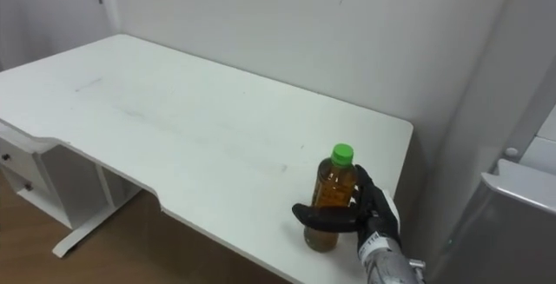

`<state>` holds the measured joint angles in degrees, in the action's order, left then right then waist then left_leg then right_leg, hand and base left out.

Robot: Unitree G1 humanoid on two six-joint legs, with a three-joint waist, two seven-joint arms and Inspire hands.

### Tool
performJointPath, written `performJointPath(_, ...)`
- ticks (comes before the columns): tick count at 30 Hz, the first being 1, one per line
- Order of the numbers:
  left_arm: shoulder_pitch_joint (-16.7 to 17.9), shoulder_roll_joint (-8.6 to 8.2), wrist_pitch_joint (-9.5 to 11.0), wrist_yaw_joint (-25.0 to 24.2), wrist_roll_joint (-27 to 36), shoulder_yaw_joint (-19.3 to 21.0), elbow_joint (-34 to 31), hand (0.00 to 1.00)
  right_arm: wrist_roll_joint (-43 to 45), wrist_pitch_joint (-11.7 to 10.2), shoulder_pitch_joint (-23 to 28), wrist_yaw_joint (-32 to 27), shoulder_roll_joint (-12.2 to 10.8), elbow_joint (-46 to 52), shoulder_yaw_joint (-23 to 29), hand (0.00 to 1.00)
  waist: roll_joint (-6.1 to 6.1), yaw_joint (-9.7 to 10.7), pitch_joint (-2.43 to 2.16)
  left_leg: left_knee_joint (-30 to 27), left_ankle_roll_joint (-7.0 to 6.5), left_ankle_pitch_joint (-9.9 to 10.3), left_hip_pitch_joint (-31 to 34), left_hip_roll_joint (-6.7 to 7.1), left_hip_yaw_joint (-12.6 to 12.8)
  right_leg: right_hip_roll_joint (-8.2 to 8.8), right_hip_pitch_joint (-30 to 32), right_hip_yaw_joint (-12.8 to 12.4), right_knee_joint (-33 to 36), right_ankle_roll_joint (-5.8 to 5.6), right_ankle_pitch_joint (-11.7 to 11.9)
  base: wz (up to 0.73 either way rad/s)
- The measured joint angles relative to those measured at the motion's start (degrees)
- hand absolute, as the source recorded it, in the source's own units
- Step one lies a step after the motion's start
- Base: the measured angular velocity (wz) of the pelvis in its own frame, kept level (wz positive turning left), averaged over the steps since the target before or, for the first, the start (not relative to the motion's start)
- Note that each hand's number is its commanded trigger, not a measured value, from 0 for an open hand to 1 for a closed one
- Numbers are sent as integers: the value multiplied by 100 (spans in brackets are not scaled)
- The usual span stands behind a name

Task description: Put the bottle in the upper fridge

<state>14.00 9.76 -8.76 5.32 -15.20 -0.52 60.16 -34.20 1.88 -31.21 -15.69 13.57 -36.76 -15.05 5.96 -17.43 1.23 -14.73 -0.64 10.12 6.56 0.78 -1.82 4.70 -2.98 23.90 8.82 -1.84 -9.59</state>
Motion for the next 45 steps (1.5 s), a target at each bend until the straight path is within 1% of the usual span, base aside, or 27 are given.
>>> performJointPath(2, 1, 0, -1, 38, 0, 0, 2, 0, -160, 0, 0, 8, -1, 0, 0, 0, 4, -15, 4, -15, 0, 0, 18, 5, -17, 1, 0, 5, 0, 0, 0, 5)
performJointPath(3, 1, 0, 0, 43, -2, 0, 2, 0, -178, 0, 0, 10, -1, 0, 0, 18, 4, -16, 8, -16, -1, -1, 20, 5, -15, 1, 0, 6, 0, 0, 0, 4)
performJointPath(4, 1, 0, -1, 45, 0, -2, 2, 0, -202, 0, 0, 19, -1, 0, 0, 47, -3, -19, 15, -29, -1, -1, 31, 7, -14, 1, -1, 11, 0, 0, 0, 3)
performJointPath(5, 1, 0, -1, 45, 1, -15, 2, 0, -225, 0, 0, 25, -1, 0, 0, 100, -14, -17, 23, -56, -2, -1, 52, 9, -14, 1, -1, 18, 0, 0, 0, 4)
performJointPath(9, 1, -2, -4, 45, -1, -35, 4, 0, -330, 0, -1, 59, -3, -59, 0, 100, -54, -24, 57, -64, -1, 0, 97, 8, -27, -2, 4, 40, -1, 0, 0, 2)
performJointPath(13, 3, -4, -9, 39, 0, -43, 5, 0, -363, -2, -1, 137, -12, -147, -2, 100, -78, -34, 74, -81, -1, 0, 109, 7, -29, -4, 10, 41, 0, 0, 0, 0)
performJointPath(15, 4, -5, -36, 33, 0, -42, 5, 0, -354, -11, -1, 210, -14, -215, -3, 100, -78, -33, 74, -85, -1, 0, 117, 7, -31, -5, 12, 41, 1, 0, 0, 0)
performJointPath(19, 4, -7, -69, -3, -1, -40, -16, 0, -313, -8, -114, 363, -33, -448, 8, 100, -82, -37, 71, -111, -1, -2, 137, 11, -67, -4, 13, 131, 5, 0, 0, 5)
performJointPath(25, 11, -10, -116, -54, 8, -48, -21, 0, -128, -15, -146, 493, -32, -616, 1, 100, -133, -58, 39, -145, -2, -4, 138, 11, -68, -3, 12, 148, 5, 0, 0, 1)
performJointPath(29, 11, -10, -112, -44, 10, -207, -34, 0, -170, -54, -168, 523, -32, -755, 5, 100, -172, -54, 13, -146, -2, -5, 133, 9, -63, -2, 10, 145, 5, 0, 0, 0)
performJointPath(34, 5, -11, -95, -49, 5, -212, -53, 0, -216, -53, -166, 542, -32, -761, -3, 100, -174, -37, 12, -145, -1, -5, 135, 6, -59, -4, 11, 142, 6, 0, 0, 0)
performJointPath(39, 5, -9, -79, -33, 1, -200, -39, 0, -423, -39, -165, 547, -35, -745, -18, 100, -153, -23, -4, -110, -4, -11, 104, 4, -38, 1, 7, 133, 3, 0, 0, 0)
performJointPath(42, 37, -9, -80, 81, 218, -191, -41, 0, -368, 63, -165, 471, -33, -592, -2, 100, -148, -7, -14, -105, -4, -12, 100, 0, -24, 2, 11, 132, 2, 0, 0, -1)
performJointPath(45, 35, -18, -86, 82, 222, -186, -47, 0, -373, 85, -160, 435, -31, -333, 6, 100, -150, 27, -16, -88, -4, -12, 84, -6, 12, 11, 21, 128, -2, 0, 0, -6)
